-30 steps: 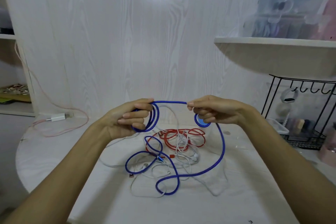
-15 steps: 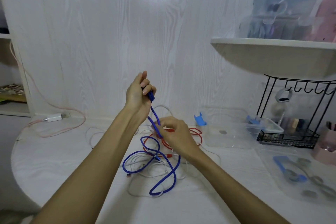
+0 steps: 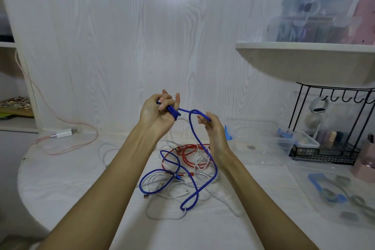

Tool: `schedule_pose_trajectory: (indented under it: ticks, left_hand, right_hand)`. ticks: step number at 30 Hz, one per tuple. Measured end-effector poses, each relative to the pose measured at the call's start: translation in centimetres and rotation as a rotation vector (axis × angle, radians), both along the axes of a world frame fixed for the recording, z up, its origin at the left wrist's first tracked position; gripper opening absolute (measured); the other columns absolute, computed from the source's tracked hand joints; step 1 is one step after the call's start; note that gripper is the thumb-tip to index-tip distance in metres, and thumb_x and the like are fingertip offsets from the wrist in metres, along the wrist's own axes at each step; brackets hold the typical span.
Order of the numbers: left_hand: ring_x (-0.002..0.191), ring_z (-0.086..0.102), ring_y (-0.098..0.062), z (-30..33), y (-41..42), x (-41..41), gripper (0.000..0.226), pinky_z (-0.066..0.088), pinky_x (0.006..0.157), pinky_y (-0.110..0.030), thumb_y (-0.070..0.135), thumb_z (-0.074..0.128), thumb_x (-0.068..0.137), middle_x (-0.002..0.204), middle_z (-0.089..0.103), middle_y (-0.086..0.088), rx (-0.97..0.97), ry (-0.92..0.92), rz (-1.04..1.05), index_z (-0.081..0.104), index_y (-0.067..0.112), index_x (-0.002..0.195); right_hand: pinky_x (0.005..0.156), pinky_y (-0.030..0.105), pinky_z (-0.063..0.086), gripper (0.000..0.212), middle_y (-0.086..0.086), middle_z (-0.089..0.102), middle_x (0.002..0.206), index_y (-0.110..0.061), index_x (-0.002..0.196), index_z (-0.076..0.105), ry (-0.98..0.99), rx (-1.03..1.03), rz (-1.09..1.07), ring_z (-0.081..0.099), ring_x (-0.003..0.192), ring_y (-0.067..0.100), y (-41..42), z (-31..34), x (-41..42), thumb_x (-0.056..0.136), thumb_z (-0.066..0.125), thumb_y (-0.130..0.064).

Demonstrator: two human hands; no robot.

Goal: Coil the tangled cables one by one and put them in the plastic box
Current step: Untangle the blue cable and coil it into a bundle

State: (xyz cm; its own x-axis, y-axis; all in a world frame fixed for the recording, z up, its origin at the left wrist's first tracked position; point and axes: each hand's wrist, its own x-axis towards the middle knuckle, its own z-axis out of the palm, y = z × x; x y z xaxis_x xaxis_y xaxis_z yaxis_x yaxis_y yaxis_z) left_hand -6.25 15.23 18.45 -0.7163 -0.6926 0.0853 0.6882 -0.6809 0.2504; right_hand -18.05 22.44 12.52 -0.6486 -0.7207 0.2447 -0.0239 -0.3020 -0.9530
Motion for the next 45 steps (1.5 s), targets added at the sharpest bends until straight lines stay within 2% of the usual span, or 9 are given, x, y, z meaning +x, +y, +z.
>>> schedule_pose_trajectory:
  ticks: [4, 7, 11, 15, 21, 26, 31, 40, 45]
  left_hand:
    - [0.027, 0.024, -0.009, 0.6, 0.6, 0.2, 0.019, 0.054, 0.050, -0.025, 0.000, 0.036, 0.094, 0.053, 0.033, 0.003, 0.058, -0.031, -0.022, 0.051, 0.005, 0.084]
    - [0.026, 0.026, -0.011, 0.6, 0.7, 0.4, 0.017, 0.037, 0.030, -0.015, 0.000, 0.036, 0.093, 0.065, 0.037, 0.002, 0.162, 0.057, -0.049, 0.052, 0.002, 0.088]
    - [0.035, 0.036, -0.008, 1.0, 0.1, 0.5, 0.021, 0.044, 0.035, -0.018, -0.002, 0.035, 0.094, 0.067, 0.048, -0.002, 0.159, 0.079, 0.073, 0.052, 0.003, 0.082]
    - [0.057, 0.068, -0.012, 0.8, -1.3, 0.0, 0.020, 0.055, 0.064, -0.026, -0.002, 0.029, 0.096, 0.067, 0.069, -0.010, -0.022, 0.012, 0.276, 0.047, 0.006, 0.096]
    - [0.090, 0.071, -0.015, -1.9, -1.8, -2.2, 0.023, 0.047, 0.097, -0.030, 0.014, 0.023, 0.102, 0.103, 0.070, -0.002, -0.860, -0.674, 0.512, 0.039, 0.009, 0.118]
    - [0.068, 0.063, -0.005, -4.1, -0.8, -2.6, 0.021, 0.048, 0.071, -0.021, 0.008, 0.036, 0.098, 0.093, 0.072, -0.004, -1.399, -0.966, 0.257, 0.056, 0.013, 0.095]
    - [0.041, 0.053, -0.005, -4.8, 0.5, -2.4, 0.031, 0.041, 0.049, -0.015, 0.022, 0.031, 0.100, 0.055, 0.066, -0.005, -1.384, -1.063, -0.164, 0.059, 0.011, 0.092]
    - [0.036, 0.023, -0.004, -3.4, 0.6, -0.9, 0.042, 0.038, 0.049, -0.017, 0.039, 0.039, 0.100, 0.042, 0.029, 0.007, -1.381, -0.728, -0.516, 0.068, 0.008, 0.101]
    - [0.040, 0.023, -0.003, -3.4, -0.4, -0.7, 0.025, 0.024, 0.043, -0.015, 0.019, 0.047, 0.099, 0.048, 0.028, 0.010, -1.390, -0.847, -0.430, 0.071, 0.015, 0.105]
  right_hand:
    - [0.116, 0.039, 0.022, 0.055, 0.011, 0.038, 0.147, -0.001, 0.141, 0.037, -0.022, 0.442, 0.102, 0.035, 0.136, 0.025, -0.7, -3.7, -0.4, 0.102, 0.027, -0.039]
    - [0.098, 0.036, 0.045, 0.098, 0.017, 0.064, 0.113, 0.002, 0.131, 0.046, 0.086, 0.303, 0.110, 0.060, 0.105, 0.024, -0.9, -3.4, 0.8, 0.078, 0.036, -0.079]
    - [0.044, 0.014, 0.032, 0.030, -0.009, 0.037, 0.049, -0.018, 0.083, 0.055, 0.409, 0.016, 0.003, 0.033, 0.041, 0.001, -1.0, 0.1, 3.0, 0.101, 0.037, -0.033]
    - [0.048, 0.019, 0.028, 0.041, -0.009, 0.039, 0.047, -0.017, 0.068, 0.045, 0.738, 0.504, 0.364, 0.032, 0.040, 0.002, 1.9, 1.1, 2.9, 0.103, 0.027, -0.026]
    - [0.044, 0.019, 0.027, 0.045, 0.001, 0.032, 0.058, -0.012, 0.068, 0.037, 1.022, 0.813, 0.698, 0.026, 0.048, 0.012, 5.3, 6.1, 3.3, 0.102, 0.028, -0.040]
    - [0.043, 0.017, 0.027, 0.039, 0.001, 0.030, 0.057, -0.013, 0.069, 0.038, 1.236, 0.831, 0.556, 0.026, 0.047, 0.011, 5.4, 9.4, 2.0, 0.103, 0.032, -0.032]
    - [0.045, 0.014, 0.029, 0.039, -0.006, 0.035, 0.048, -0.021, 0.065, 0.058, 1.394, 0.656, 0.321, 0.030, 0.041, 0.007, 5.0, 11.4, -2.3, 0.099, 0.045, -0.035]
    - [0.046, 0.000, 0.034, 0.021, -0.024, 0.054, 0.046, -0.019, 0.074, 0.071, 1.039, 0.519, 0.319, 0.051, 0.050, -0.015, 5.1, 9.0, -7.0, 0.087, 0.065, -0.035]
    - [0.061, 0.022, 0.038, 0.037, 0.010, 0.059, 0.069, -0.015, 0.083, 0.071, 1.190, 0.774, 0.114, 0.046, 0.058, 0.011, 3.5, 5.5, -7.3, 0.093, 0.051, -0.045]
